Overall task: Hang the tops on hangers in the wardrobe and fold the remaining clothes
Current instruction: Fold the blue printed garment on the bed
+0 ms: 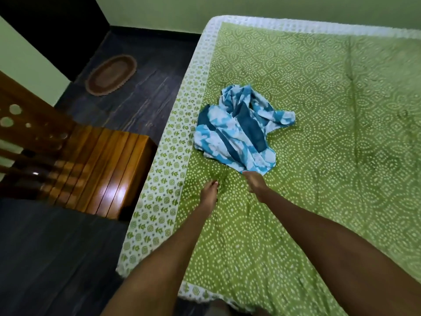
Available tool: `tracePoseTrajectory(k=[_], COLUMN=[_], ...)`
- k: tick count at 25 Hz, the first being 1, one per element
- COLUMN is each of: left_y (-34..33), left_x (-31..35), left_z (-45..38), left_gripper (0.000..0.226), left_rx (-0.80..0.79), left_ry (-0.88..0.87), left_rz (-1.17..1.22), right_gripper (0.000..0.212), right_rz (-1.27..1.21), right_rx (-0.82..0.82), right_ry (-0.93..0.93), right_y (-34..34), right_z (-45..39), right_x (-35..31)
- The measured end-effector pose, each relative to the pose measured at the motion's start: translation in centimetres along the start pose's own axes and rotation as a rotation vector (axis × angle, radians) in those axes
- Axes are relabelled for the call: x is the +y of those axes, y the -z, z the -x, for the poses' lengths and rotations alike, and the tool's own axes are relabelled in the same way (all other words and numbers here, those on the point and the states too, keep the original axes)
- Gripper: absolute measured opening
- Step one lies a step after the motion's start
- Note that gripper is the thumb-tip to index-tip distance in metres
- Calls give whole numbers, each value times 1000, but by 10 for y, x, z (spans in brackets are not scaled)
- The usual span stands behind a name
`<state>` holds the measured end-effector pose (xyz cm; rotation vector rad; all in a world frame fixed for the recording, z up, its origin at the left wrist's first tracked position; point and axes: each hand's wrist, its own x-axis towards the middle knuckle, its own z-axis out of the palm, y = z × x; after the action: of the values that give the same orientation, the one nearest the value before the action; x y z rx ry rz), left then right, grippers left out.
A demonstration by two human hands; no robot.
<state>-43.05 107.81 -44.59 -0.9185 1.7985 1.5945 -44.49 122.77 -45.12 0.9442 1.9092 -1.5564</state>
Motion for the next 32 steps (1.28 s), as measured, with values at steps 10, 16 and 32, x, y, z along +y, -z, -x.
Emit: tracePoseTrajectory(k=[10, 16, 32], left_y=[-19, -20, 8], left_x=[41, 53, -92], left_z=[-116, -145, -39], left_gripper=[38, 96, 24], left_rx=[-88, 148, -984], left_ry=[10, -71, 462], left_rz=[134, 46, -1345], right_gripper=[88, 38, 45], right_rz=[425, 730, -10], right_rx=[11, -448, 0], right_ry=[187, 395, 98], right_y=[-13, -68, -25], right_z=[-166, -74, -99], right_x=[-61, 46, -7])
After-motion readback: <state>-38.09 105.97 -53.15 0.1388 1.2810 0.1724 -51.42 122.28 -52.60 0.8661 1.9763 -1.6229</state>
